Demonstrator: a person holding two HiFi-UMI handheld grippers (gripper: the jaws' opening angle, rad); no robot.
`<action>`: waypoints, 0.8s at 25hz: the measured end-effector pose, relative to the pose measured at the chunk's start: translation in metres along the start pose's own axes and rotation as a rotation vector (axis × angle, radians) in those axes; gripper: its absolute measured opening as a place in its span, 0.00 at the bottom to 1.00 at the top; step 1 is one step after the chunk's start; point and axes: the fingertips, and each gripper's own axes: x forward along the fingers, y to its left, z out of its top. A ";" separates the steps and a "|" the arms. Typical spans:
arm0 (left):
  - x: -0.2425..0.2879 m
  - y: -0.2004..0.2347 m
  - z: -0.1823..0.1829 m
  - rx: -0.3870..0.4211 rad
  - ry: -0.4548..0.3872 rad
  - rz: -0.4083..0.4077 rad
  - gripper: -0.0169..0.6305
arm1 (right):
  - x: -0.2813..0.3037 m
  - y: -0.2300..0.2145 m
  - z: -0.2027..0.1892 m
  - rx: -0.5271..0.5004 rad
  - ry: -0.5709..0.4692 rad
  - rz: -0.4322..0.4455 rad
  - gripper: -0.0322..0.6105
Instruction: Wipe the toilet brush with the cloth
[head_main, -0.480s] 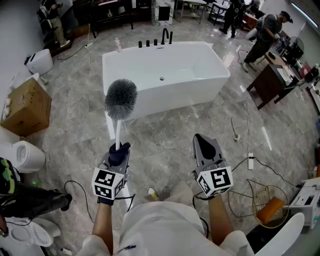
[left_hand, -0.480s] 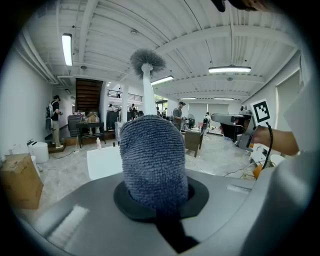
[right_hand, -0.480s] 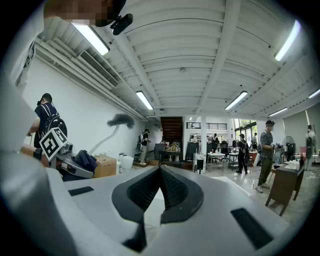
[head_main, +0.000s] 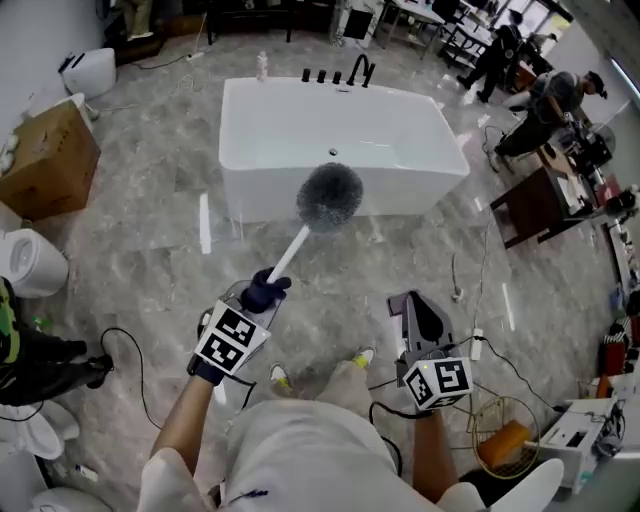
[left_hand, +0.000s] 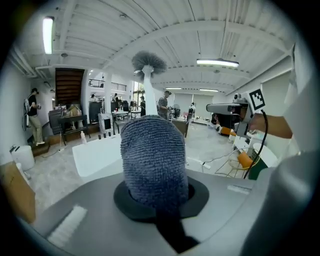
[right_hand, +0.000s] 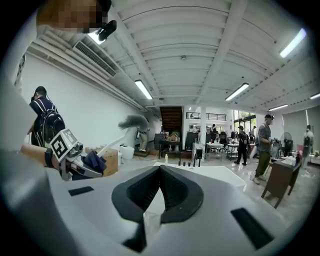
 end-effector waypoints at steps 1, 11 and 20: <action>-0.004 0.004 -0.005 0.008 0.004 0.014 0.06 | 0.004 0.011 0.003 0.027 -0.026 0.034 0.05; -0.011 -0.007 -0.024 0.022 0.027 -0.071 0.06 | 0.058 0.077 0.063 0.430 -0.178 0.448 0.62; -0.003 -0.034 -0.034 0.192 0.121 -0.135 0.06 | 0.076 0.054 0.068 0.649 -0.175 0.513 0.75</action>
